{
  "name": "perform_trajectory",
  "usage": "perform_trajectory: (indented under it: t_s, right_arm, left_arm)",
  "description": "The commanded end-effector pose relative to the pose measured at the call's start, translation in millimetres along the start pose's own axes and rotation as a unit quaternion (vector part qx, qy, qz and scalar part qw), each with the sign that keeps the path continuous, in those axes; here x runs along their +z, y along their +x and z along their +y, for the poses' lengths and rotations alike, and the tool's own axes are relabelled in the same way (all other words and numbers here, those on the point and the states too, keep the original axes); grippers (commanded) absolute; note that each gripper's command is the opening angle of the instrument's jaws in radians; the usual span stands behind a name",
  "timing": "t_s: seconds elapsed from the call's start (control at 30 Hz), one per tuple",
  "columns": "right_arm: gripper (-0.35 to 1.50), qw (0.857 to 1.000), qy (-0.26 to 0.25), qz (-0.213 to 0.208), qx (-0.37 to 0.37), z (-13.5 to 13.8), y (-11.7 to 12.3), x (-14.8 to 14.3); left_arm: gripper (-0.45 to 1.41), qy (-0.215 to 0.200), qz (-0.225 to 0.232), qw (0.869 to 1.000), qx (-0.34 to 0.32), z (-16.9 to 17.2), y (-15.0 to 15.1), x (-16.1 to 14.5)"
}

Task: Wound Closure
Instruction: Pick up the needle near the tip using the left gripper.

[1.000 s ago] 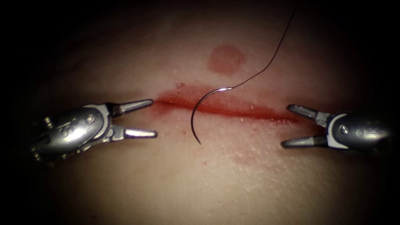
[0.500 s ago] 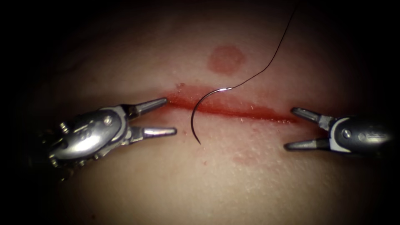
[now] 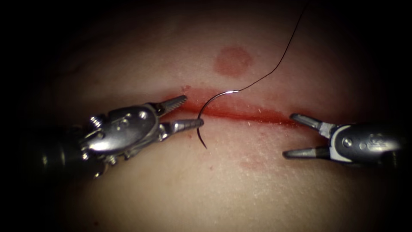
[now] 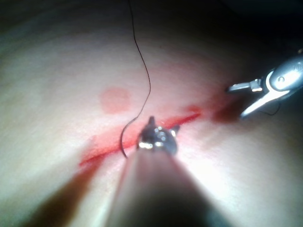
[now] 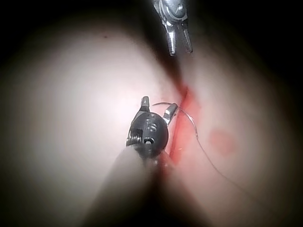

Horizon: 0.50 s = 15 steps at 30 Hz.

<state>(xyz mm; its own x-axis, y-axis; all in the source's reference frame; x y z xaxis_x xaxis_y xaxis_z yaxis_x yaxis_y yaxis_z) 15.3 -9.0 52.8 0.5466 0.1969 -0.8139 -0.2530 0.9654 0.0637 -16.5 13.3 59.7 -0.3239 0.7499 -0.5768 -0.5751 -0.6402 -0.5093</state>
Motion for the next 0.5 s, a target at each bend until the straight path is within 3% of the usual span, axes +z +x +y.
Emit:
perform_trajectory:
  t_s: [0.03, 0.17, 0.5]
  right_arm:
    - [0.77, 1.000, 0.002, -0.001, 0.001, -0.7, -0.2, 0.8]
    - [0.77, 1.000, 0.003, -0.004, -0.002, -0.8, -0.1, 1.0]
    - [0.77, 1.000, 0.003, -0.005, -0.005, -0.9, -0.1, 1.1]
  left_arm:
    - [0.26, 0.007, -0.036, 0.999, 0.008, 0.0, -0.1, 1.6]
    - [0.26, 0.029, -0.098, 0.994, 0.024, -0.2, -0.7, 3.2]
    - [0.24, 0.013, -0.109, 0.993, 0.033, 0.0, -3.5, 4.1]
